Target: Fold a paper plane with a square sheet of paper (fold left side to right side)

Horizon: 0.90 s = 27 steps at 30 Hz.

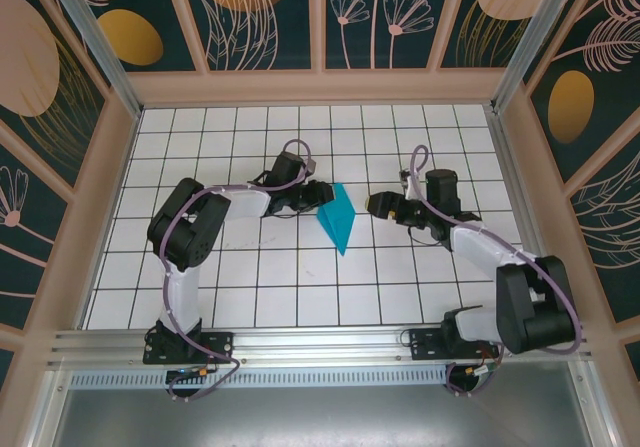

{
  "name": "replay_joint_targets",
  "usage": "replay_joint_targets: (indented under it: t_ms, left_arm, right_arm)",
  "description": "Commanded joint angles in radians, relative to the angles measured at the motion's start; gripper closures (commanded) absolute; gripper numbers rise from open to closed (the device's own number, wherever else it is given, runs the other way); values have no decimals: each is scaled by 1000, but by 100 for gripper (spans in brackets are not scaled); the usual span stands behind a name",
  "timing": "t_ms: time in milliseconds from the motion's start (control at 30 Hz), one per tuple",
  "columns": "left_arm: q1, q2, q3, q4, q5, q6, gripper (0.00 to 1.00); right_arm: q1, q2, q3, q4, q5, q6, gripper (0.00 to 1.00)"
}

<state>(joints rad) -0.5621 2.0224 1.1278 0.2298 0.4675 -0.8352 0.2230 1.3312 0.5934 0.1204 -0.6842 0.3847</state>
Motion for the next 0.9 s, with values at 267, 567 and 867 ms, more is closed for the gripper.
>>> replay_joint_targets:
  t_ms: [267, 567, 867]
  left_arm:
    - [43, -41, -111, 94, 69, 73, 87]
    - [72, -62, -150, 195, 229, 185, 88]
    - [74, -67, -148, 186, 331, 278, 88]
  right_arm:
    - [-8, 261, 105, 126, -187, -103, 32]
    - [48, 497, 336, 0, -255, -225, 35]
    - [71, 648, 490, -78, -299, -274, 38]
